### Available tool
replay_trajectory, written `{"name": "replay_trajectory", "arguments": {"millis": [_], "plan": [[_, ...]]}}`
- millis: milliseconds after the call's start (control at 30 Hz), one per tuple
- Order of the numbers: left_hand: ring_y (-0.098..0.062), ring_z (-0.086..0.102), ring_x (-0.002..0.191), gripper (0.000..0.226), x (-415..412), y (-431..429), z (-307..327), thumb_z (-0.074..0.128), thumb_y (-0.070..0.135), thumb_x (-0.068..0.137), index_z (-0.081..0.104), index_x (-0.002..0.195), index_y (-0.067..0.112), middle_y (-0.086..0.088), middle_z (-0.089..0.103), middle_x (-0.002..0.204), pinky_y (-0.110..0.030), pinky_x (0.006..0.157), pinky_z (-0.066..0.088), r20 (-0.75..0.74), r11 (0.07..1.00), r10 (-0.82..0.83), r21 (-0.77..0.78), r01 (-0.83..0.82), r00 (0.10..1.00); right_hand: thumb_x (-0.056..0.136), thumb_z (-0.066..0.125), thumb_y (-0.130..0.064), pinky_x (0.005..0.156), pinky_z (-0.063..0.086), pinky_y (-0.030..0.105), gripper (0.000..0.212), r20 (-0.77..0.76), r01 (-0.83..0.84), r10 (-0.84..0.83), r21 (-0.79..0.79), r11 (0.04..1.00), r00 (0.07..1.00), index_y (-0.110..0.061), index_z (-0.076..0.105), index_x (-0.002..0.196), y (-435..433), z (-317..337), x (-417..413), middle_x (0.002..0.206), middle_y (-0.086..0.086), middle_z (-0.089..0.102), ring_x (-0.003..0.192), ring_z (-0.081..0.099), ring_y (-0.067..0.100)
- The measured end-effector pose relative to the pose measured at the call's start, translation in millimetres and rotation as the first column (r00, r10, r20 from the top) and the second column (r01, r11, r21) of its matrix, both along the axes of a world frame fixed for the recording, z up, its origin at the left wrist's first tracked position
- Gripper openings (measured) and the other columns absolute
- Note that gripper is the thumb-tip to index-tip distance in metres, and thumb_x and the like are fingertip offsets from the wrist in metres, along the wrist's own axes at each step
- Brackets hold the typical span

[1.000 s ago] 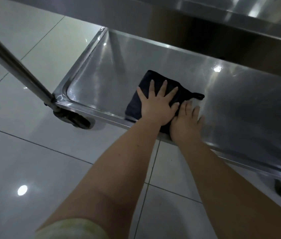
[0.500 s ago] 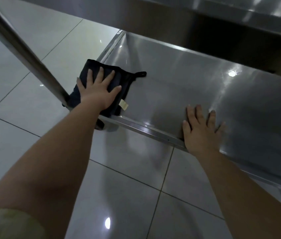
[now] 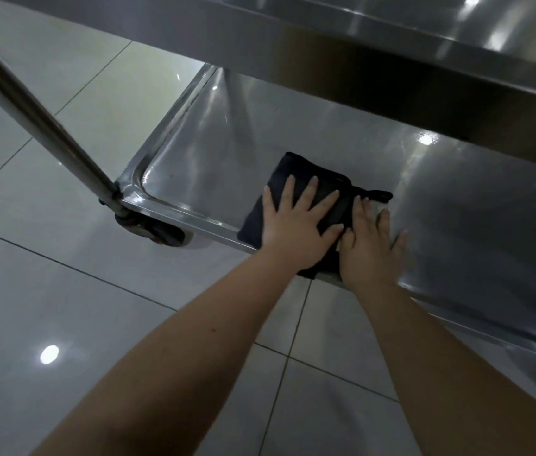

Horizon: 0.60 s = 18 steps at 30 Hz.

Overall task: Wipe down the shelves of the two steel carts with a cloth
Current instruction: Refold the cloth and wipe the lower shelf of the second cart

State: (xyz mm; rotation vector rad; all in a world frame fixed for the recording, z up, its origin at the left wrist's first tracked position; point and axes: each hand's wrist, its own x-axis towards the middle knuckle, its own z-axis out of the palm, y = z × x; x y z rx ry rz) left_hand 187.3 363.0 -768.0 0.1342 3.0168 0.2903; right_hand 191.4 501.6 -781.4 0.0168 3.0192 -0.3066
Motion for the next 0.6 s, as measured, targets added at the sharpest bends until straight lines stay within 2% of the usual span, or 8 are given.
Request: {"name": "replay_trajectory", "arguments": {"millis": [100,200,333,500,600], "plan": [[-0.027,-0.003,0.148,0.066,5,-53,-2,0.024,0.075,0.087,0.010,0.147,0.052,0.011,0.003,0.161,-0.059,0.115,-0.002,-0.019,0.999,0.042,-0.028,-0.042,0.999,0.103,0.019,-0.034,0.118,-0.005,0.056,0.056,-0.005,-0.015,0.015,0.012,1.000,1.000,-0.028,0.000,0.155,0,1,0,0.163,-0.009,0.003,0.150,-0.002,0.022],[-0.024,-0.003,0.148,0.070,4,-133,-3,0.020,0.080,0.082,0.004,0.145,0.056,0.015,-0.002,0.161,-0.057,0.115,0.003,0.027,0.962,0.259,-0.099,-0.255,0.965,0.103,0.019,-0.034,0.117,0.000,0.057,0.054,0.014,-0.035,0.035,0.042,0.998,0.999,-0.026,0.008,0.155,0,2,-2,0.163,-0.009,0.005,0.149,-0.001,0.023],[-0.029,-0.004,0.148,0.075,1,-198,0,0.013,0.083,0.078,0.004,0.146,0.053,0.012,-0.001,0.161,-0.060,0.114,0.001,0.063,0.850,0.514,-0.174,-0.498,0.856,0.102,0.023,-0.033,0.116,-0.001,0.060,0.054,0.022,-0.050,0.050,0.016,0.999,0.999,-0.025,0.014,0.155,0,3,-2,0.163,-0.007,0.007,0.150,-0.001,0.025],[-0.030,-0.008,0.147,0.072,-6,-193,-1,0.011,0.079,0.082,0.002,0.147,0.051,0.010,-0.003,0.161,-0.061,0.112,-0.006,0.071,0.846,0.517,-0.194,-0.497,0.853,0.102,0.033,-0.038,0.117,-0.003,0.058,0.053,0.064,-0.201,0.205,-0.074,0.977,0.977,-0.029,0.021,0.153,22,15,1,0.163,-0.007,0.009,0.150,0.000,0.025],[-0.031,-0.010,0.147,0.071,-11,-194,-3,0.009,0.080,0.081,-0.003,0.146,0.053,0.011,-0.006,0.161,-0.065,0.111,-0.006,0.126,0.852,0.508,-0.224,-0.474,0.852,0.100,0.022,-0.051,0.118,-0.002,0.055,0.059,0.081,-0.334,0.330,0.046,0.941,0.941,-0.031,0.014,0.155,61,17,25,0.163,-0.008,0.006,0.150,0.000,0.023]]}}
